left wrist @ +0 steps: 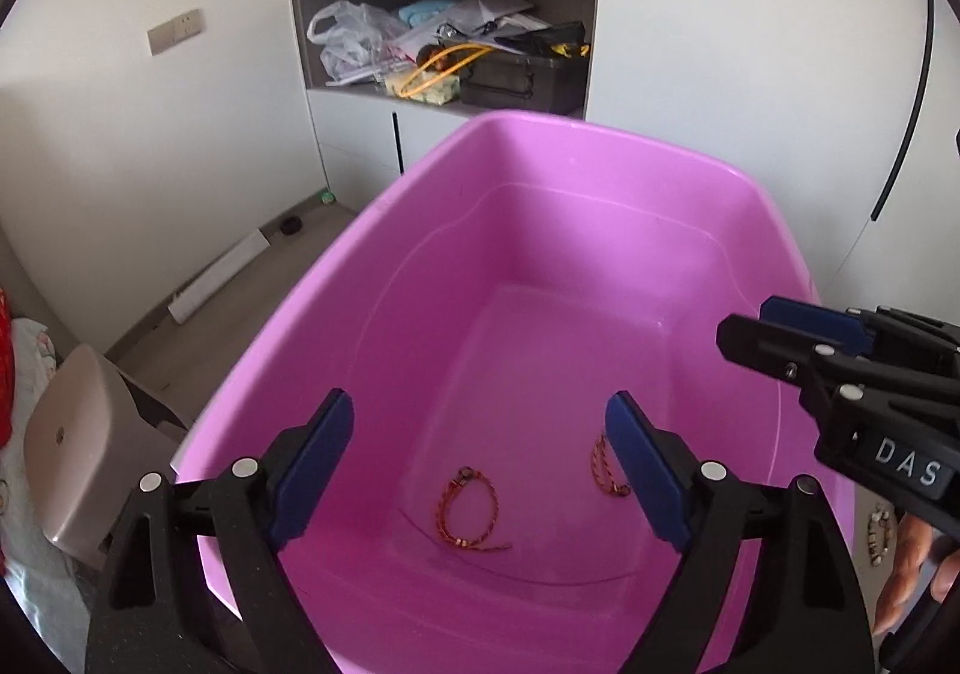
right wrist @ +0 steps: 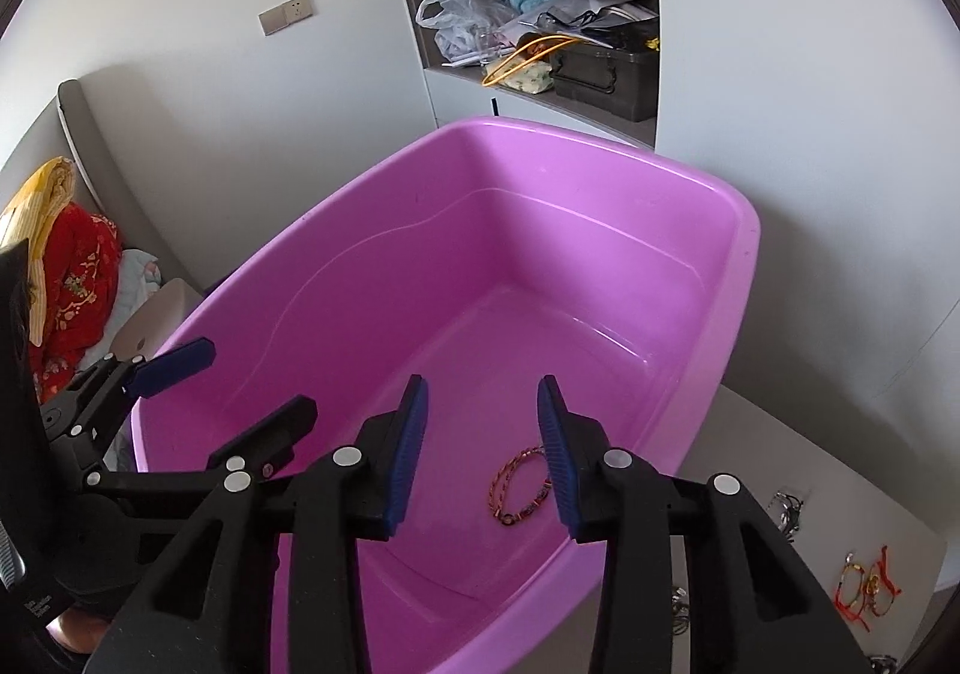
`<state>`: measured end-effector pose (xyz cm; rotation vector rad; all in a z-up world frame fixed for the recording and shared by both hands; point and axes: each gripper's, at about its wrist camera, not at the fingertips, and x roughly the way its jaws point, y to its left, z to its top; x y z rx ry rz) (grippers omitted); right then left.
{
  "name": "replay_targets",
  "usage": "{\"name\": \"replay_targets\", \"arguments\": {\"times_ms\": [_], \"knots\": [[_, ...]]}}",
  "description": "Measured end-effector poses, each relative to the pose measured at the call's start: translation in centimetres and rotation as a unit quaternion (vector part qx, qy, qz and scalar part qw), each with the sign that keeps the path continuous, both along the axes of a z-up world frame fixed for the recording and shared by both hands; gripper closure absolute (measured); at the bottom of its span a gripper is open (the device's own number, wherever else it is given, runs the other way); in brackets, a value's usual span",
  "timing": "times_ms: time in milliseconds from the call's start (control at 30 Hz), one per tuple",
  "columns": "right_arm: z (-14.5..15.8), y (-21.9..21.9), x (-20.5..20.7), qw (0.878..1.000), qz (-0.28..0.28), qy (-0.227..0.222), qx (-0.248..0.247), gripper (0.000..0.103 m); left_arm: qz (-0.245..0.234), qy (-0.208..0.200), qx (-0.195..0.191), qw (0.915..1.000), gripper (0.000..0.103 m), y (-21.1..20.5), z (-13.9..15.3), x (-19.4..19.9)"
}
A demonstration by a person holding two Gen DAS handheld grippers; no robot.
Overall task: Organize jewelry
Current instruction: 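Move both tools back over the table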
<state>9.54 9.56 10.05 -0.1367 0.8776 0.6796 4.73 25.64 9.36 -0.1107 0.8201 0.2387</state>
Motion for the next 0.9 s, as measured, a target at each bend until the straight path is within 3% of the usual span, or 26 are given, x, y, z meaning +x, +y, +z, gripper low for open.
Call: {"name": "replay_targets", "arguments": {"times_ms": [200,400,633,900], "knots": [[0.4,-0.8,-0.4,1.000,-0.006,-0.005,0.007,0.066,0.006,-0.001,0.001,1.0000,0.019,0.0,-0.1,-0.2],[2.1,-2.9,-1.6,0.999,-0.017,-0.019,0.034,0.058,0.008,-0.012,-0.002,0.9999,0.013,-0.5,0.5,-1.0],[3.6,-7.6,-4.7,0.996,-0.047,-0.044,0.059,0.045,-0.004,-0.041,0.008,0.9991,0.007,-2.2,2.1,-2.9],[3.4,-15.1,-9.2,0.988,-0.115,-0.076,0.067,0.040,-0.040,-0.069,0.000,0.9968,0.006,-6.7,2.6,-5.3]]}}
